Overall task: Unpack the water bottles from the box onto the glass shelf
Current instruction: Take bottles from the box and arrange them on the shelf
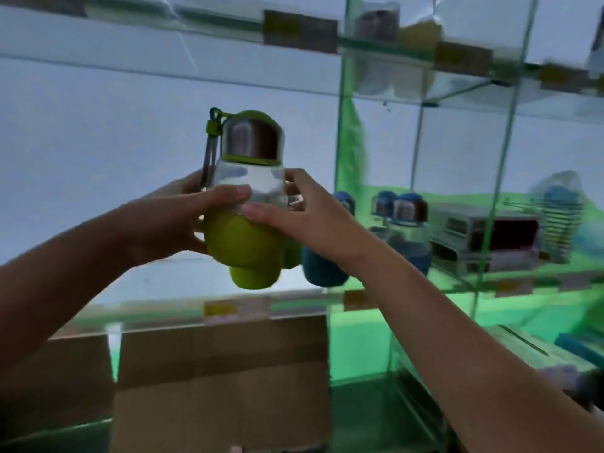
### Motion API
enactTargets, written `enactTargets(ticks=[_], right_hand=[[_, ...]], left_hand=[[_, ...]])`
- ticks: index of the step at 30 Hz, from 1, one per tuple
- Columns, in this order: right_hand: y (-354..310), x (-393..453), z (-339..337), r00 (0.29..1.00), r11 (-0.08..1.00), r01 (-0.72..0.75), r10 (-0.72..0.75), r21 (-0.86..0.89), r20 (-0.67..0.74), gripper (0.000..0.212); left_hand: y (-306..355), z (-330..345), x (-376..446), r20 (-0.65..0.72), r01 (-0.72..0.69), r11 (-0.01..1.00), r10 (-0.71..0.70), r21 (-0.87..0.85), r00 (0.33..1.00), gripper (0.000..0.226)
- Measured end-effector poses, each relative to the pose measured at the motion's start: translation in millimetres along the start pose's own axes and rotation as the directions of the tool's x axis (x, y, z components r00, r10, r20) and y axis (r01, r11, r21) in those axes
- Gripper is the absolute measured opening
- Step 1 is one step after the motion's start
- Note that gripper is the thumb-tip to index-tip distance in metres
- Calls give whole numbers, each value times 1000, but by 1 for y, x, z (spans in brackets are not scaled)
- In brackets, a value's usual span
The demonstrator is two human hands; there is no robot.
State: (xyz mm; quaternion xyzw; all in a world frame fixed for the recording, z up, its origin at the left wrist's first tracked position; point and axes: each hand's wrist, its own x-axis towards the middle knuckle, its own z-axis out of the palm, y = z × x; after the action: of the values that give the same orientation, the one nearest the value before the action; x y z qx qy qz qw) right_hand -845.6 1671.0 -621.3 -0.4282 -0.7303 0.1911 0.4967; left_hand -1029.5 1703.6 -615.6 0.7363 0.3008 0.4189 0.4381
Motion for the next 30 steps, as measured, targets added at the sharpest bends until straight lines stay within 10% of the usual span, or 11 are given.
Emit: enactTargets(ticks=[9, 26, 30], right_hand=[[-28, 104, 97, 987, 961, -15, 59, -277, 153, 62], [4, 122, 69, 984, 840, 28, 72, -542, 162, 54], [3, 114, 52, 993, 850, 46, 21, -525, 120, 56]], left_hand=[[-51, -112, 20, -276, 204, 978, -184, 46, 943, 92], [-124, -82, 89, -326, 297, 955, -283, -5, 902, 68], [-108, -86, 84, -389, 314, 932, -225, 183, 893, 101]])
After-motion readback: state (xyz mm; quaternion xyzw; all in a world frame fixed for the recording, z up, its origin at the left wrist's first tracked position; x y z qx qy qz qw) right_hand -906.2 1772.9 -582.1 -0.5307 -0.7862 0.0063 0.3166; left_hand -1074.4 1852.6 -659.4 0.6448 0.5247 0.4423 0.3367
